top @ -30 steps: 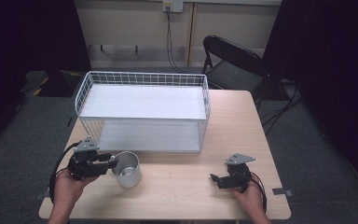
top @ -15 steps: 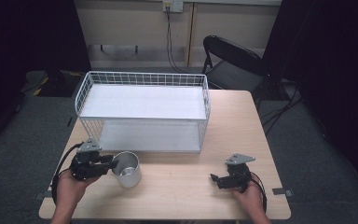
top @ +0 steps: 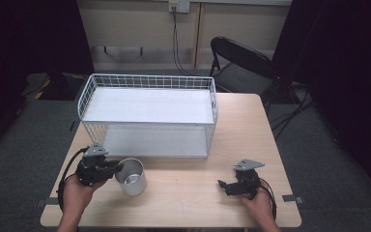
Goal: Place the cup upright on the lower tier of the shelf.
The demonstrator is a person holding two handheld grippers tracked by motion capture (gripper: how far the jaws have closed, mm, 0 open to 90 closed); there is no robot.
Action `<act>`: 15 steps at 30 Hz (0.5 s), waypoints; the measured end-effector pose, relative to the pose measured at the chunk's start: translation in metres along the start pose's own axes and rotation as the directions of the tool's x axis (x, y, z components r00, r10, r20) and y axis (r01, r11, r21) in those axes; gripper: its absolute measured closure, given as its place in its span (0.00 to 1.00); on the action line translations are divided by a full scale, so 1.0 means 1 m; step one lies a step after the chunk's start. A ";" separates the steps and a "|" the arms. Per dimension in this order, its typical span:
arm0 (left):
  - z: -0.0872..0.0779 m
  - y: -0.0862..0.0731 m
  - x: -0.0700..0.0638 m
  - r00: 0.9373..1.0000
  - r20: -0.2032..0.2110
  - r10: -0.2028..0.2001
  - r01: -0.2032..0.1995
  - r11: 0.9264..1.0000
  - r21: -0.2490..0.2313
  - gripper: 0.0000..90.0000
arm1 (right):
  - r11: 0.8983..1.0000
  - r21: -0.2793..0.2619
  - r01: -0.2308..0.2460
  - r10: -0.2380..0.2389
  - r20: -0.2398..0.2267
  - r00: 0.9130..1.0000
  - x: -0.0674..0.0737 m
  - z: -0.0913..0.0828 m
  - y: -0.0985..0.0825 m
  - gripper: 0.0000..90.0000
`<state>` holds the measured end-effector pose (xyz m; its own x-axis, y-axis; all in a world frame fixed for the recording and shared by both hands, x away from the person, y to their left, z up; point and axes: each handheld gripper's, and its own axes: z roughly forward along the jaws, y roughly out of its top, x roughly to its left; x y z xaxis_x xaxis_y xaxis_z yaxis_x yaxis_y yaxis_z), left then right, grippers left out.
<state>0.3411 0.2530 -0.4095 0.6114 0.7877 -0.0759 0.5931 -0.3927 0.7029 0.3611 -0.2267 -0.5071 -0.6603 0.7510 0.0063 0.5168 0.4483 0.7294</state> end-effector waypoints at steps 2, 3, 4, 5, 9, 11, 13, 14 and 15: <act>0.002 0.001 -0.002 1.000 -0.010 0.003 -0.003 1.000 -0.005 0.85 | 1.000 0.000 0.000 0.000 0.000 1.000 0.000 0.000 0.000 0.12; 0.003 0.002 -0.003 1.000 -0.011 0.002 -0.002 1.000 -0.002 0.86 | 1.000 0.000 0.000 0.000 0.000 1.000 0.000 0.000 0.000 0.12; 0.003 0.002 -0.003 1.000 -0.011 0.002 -0.002 1.000 -0.002 0.86 | 1.000 0.000 0.000 0.000 0.000 1.000 0.000 0.000 0.000 0.12; 0.004 0.002 -0.003 1.000 -0.013 0.005 -0.005 1.000 -0.001 0.86 | 1.000 0.000 0.000 0.000 0.000 1.000 0.000 0.000 0.000 0.12; 0.005 0.004 -0.004 0.999 -0.024 0.023 -0.022 1.000 0.010 0.88 | 1.000 0.000 0.000 0.000 0.000 1.000 0.000 0.000 0.000 0.12; 0.005 0.004 -0.004 0.999 -0.035 0.032 -0.032 0.999 0.008 0.88 | 1.000 0.000 0.001 -0.001 0.000 1.000 0.000 0.000 0.000 0.12; 0.005 0.004 -0.006 0.997 -0.059 0.047 -0.047 0.999 0.010 0.89 | 1.000 0.000 0.000 0.000 0.000 1.000 0.000 0.000 0.000 0.12; 0.005 0.004 -0.006 0.997 -0.059 0.047 -0.047 0.999 0.010 0.90 | 1.000 0.000 0.000 0.000 0.000 1.000 0.000 0.000 0.000 0.12; 0.004 0.004 -0.006 0.997 -0.067 0.049 -0.049 0.999 0.009 0.90 | 1.000 0.000 0.000 0.000 0.000 1.000 0.000 0.000 0.000 0.12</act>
<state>0.3416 0.2445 -0.4097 0.6035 0.7974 0.0062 0.5672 -0.4347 0.6995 0.3612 -0.2267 -0.5071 -0.6606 0.7508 0.0060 0.5164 0.4486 0.7295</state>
